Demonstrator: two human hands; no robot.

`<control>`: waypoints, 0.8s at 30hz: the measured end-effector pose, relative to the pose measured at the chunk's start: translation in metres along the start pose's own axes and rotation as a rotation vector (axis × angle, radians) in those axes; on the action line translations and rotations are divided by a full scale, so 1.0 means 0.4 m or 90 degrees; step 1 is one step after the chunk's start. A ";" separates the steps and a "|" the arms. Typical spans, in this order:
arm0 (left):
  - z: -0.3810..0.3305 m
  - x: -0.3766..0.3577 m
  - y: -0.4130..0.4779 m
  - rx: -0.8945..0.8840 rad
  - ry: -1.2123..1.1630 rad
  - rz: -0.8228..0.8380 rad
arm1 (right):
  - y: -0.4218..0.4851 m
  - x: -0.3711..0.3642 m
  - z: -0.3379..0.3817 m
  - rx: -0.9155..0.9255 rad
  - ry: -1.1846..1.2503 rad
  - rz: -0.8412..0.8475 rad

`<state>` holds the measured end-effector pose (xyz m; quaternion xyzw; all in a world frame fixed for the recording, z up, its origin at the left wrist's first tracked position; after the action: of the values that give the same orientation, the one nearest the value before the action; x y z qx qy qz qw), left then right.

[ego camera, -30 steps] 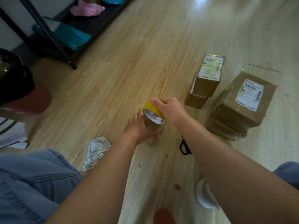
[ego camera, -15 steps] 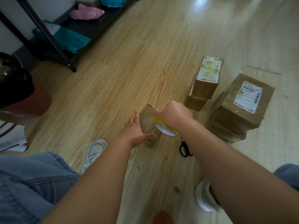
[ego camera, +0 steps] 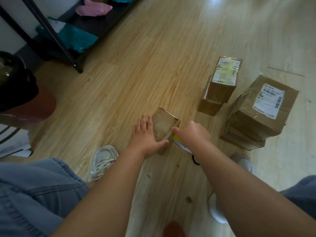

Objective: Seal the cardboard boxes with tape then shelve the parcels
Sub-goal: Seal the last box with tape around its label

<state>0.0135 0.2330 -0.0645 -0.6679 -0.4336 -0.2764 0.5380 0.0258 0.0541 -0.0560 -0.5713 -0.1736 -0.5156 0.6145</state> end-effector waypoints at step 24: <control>-0.016 -0.020 -0.047 0.027 0.005 -0.090 | 0.010 -0.057 -0.021 0.035 0.164 0.059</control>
<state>-0.0061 0.2255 -0.0605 -0.6229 -0.4831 -0.3073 0.5331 0.0166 0.0558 -0.0788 -0.4908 -0.0809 -0.5510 0.6701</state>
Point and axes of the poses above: each hand's wrist, its own y-axis towards the middle knuckle, its own x-axis out of the back of the hand, z = x × y, the point moved 7 cm from there along y, towards the middle knuckle, and after that the axes turned 7 degrees about x, right-handed, at the moved point
